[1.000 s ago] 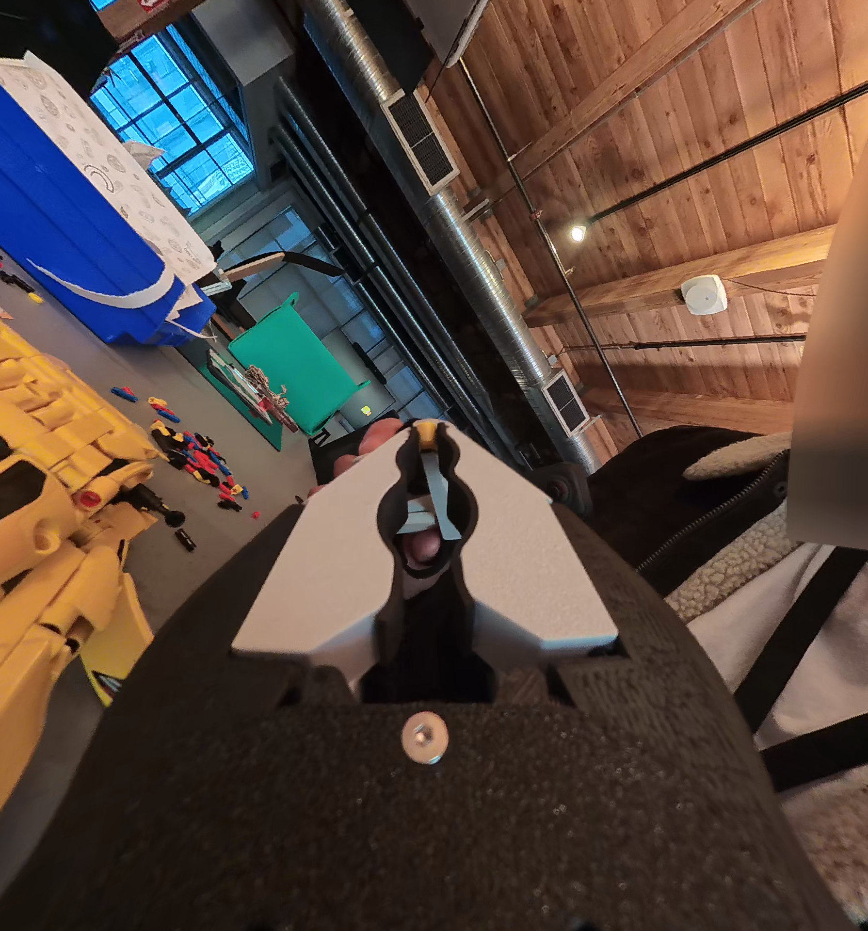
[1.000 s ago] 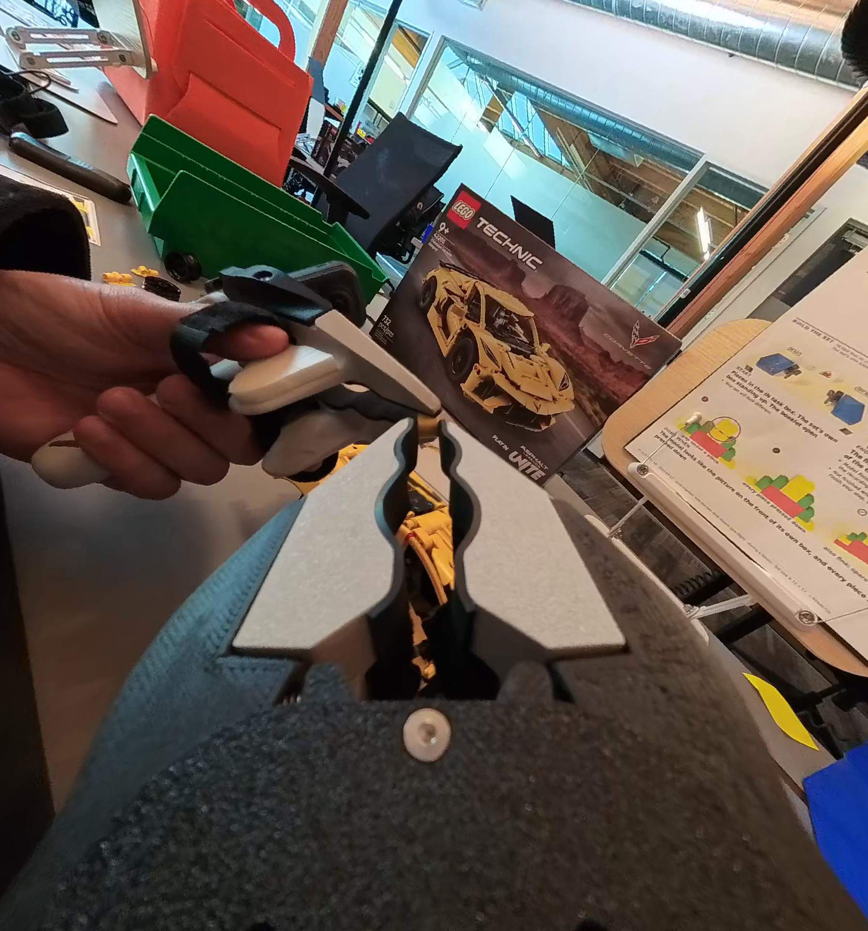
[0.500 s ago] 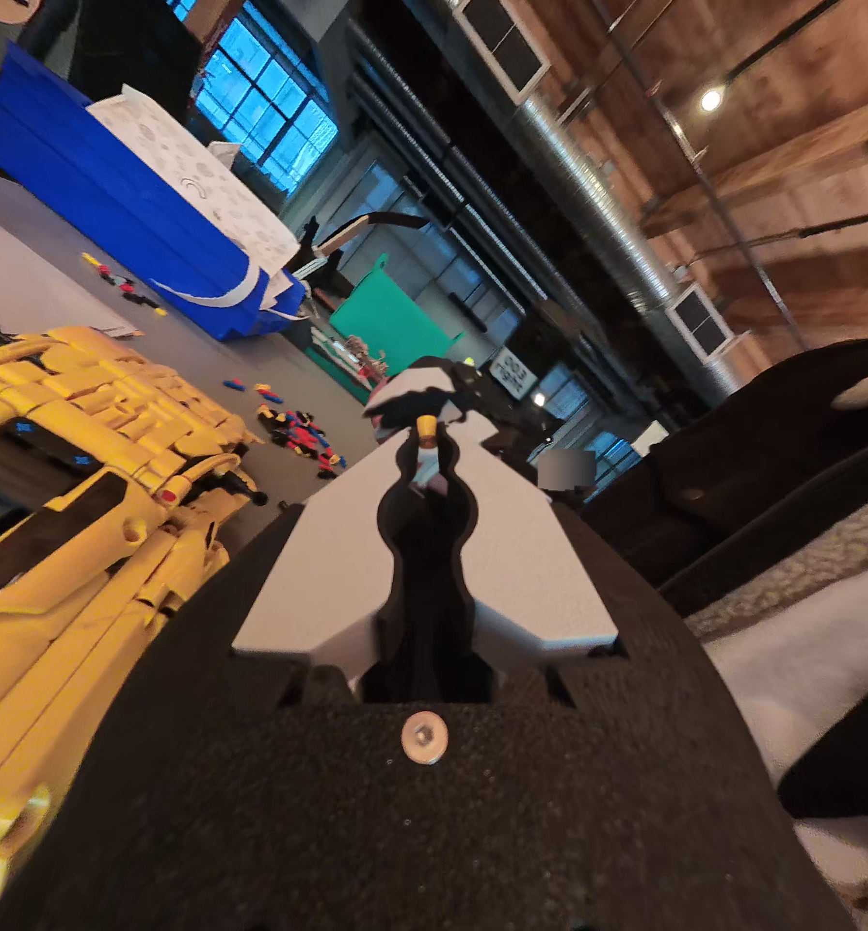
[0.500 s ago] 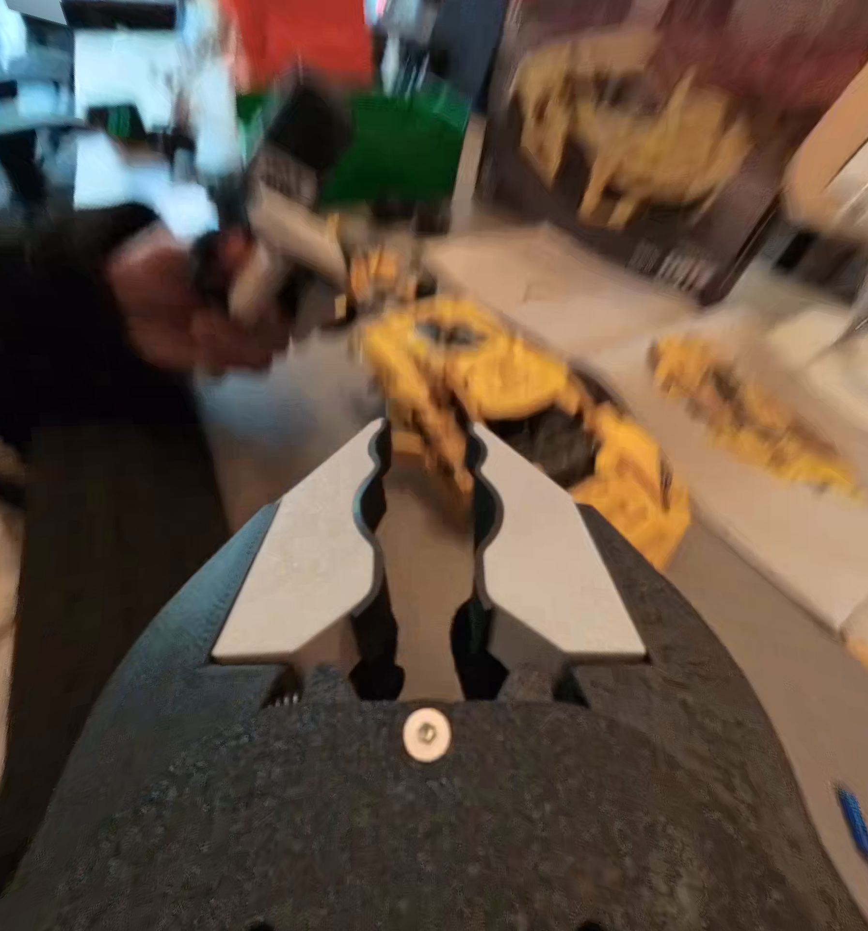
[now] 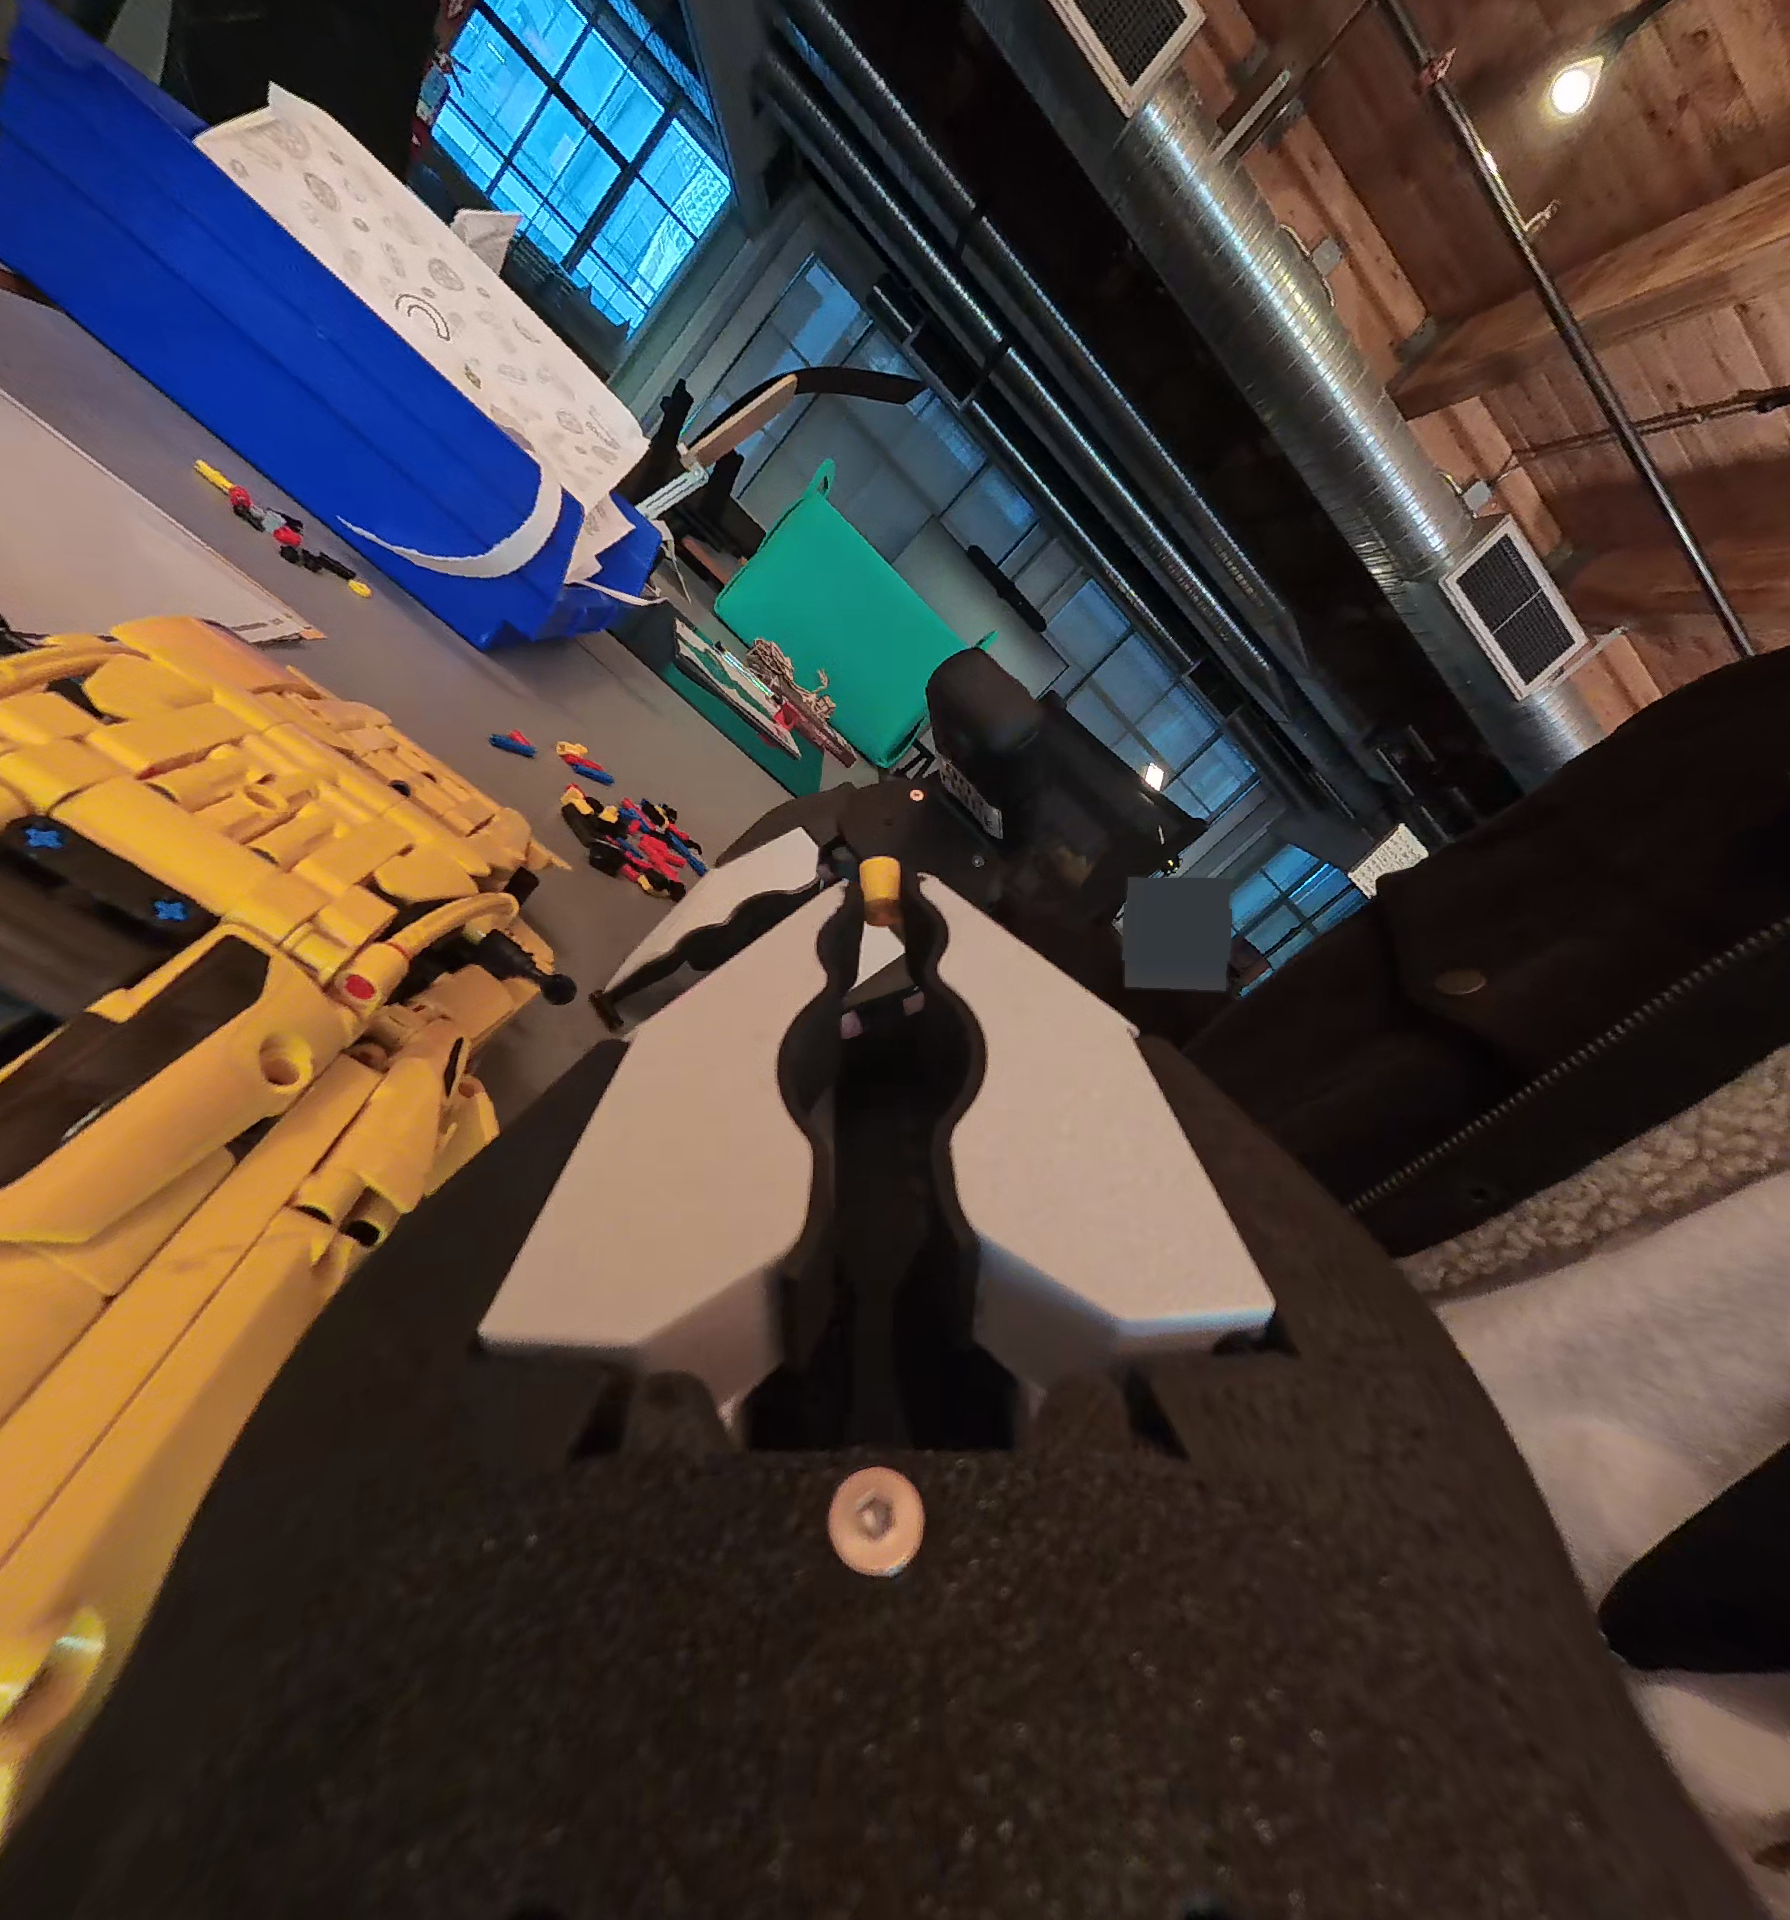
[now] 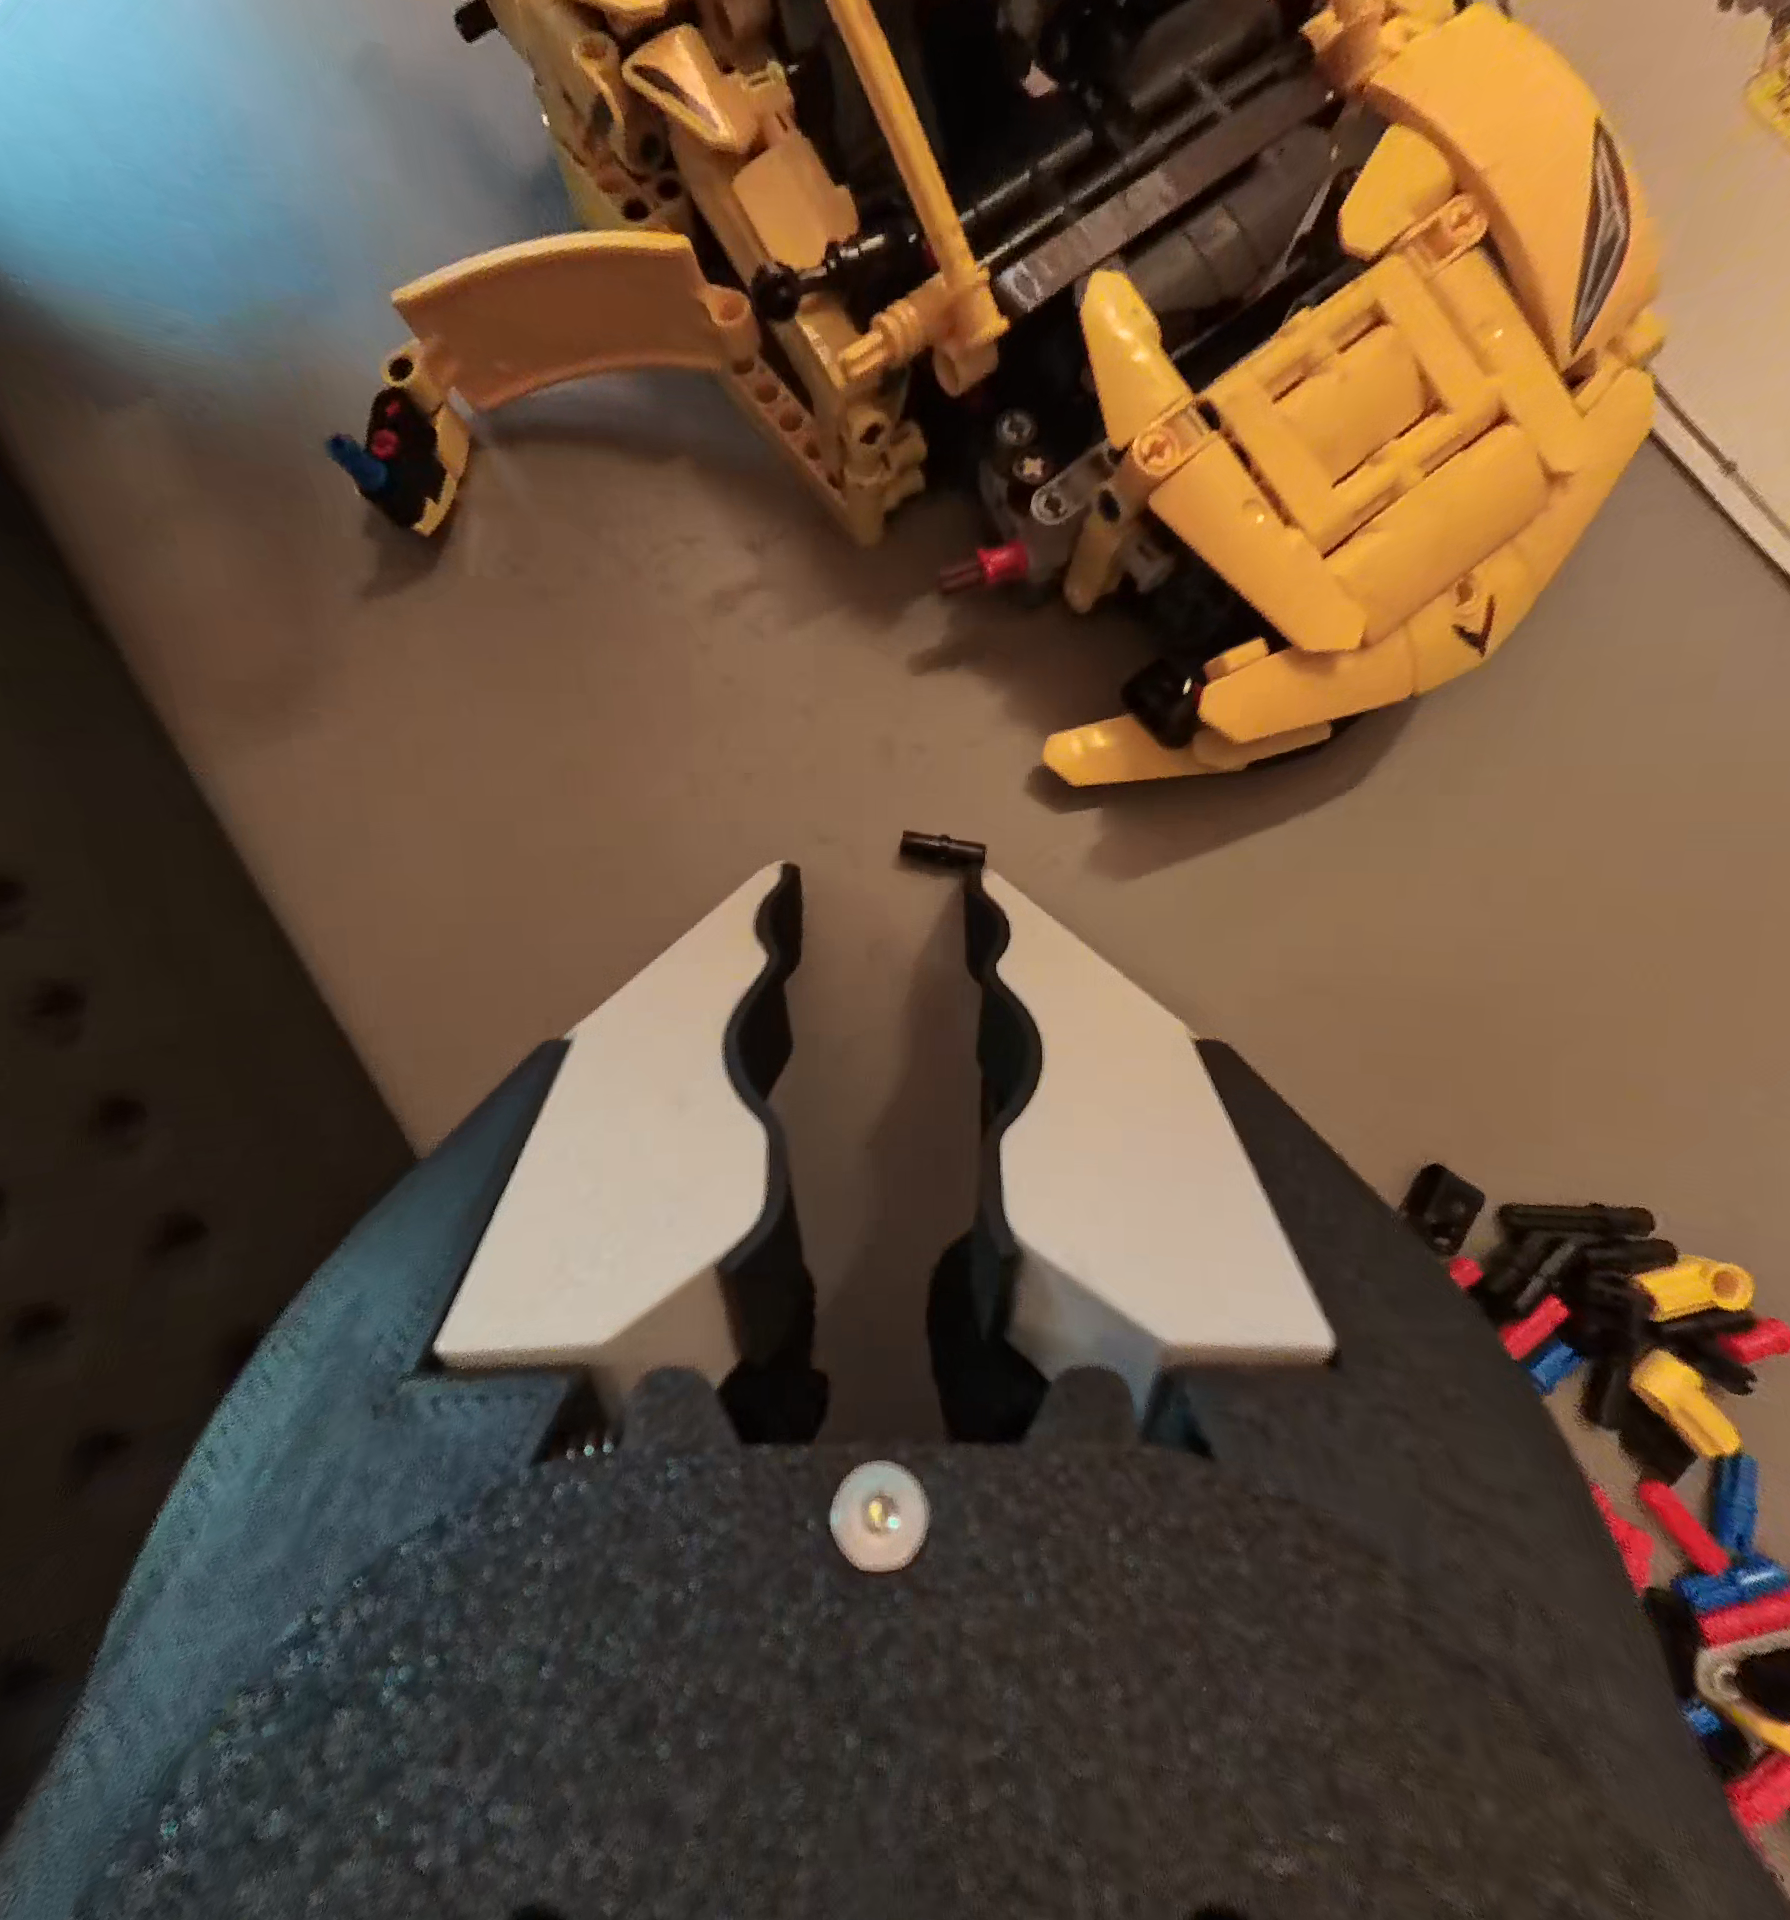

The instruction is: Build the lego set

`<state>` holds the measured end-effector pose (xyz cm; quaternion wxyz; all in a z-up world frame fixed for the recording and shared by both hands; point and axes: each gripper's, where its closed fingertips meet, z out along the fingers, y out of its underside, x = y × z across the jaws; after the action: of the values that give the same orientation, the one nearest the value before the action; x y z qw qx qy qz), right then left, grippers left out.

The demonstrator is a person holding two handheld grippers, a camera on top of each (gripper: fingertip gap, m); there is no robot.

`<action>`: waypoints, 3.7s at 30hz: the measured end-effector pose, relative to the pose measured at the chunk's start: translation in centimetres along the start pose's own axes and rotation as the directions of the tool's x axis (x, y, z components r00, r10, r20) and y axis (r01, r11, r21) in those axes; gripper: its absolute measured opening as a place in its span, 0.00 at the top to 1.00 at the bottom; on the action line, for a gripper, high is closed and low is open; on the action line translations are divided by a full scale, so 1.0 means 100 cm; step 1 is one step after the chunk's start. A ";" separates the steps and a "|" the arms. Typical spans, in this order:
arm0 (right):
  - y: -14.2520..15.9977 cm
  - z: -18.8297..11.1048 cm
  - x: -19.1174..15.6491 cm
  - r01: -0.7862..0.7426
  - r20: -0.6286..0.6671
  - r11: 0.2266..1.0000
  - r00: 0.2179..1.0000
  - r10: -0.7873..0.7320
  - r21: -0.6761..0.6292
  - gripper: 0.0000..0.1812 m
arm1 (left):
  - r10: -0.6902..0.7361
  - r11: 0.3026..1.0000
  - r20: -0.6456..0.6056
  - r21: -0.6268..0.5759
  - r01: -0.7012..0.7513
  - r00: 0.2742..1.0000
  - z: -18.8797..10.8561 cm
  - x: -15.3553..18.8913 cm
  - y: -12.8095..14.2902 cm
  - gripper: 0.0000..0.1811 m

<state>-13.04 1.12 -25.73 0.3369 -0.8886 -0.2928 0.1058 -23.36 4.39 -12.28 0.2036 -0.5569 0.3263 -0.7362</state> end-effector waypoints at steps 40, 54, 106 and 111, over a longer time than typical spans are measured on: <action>-0.090 -0.044 -0.072 0.665 0.222 0.746 0.728 -0.649 0.001 0.98 | 0.439 0.824 0.036 -0.415 -0.387 0.898 0.024 -0.001 0.067 0.96; -0.065 -0.031 -0.076 0.672 0.330 0.727 0.725 -0.605 -0.143 0.99 | 0.653 0.618 0.027 -0.597 -0.512 0.757 0.024 -0.017 0.092 0.96; -0.085 -0.034 -0.060 -0.032 0.448 0.978 0.892 -0.065 0.205 0.98 | 0.564 0.757 0.084 -0.450 -0.474 0.821 0.023 -0.008 0.065 0.96; -0.032 -0.016 -0.019 0.154 0.239 0.988 0.959 -0.150 0.002 0.98 | 0.541 0.767 0.100 -0.466 -0.441 0.835 0.022 -0.014 0.067 0.96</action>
<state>-15.35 1.02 -22.45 0.2989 -0.8470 -0.3996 0.1831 -21.34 0.02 -17.61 0.2998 -0.5625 0.5877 -0.4983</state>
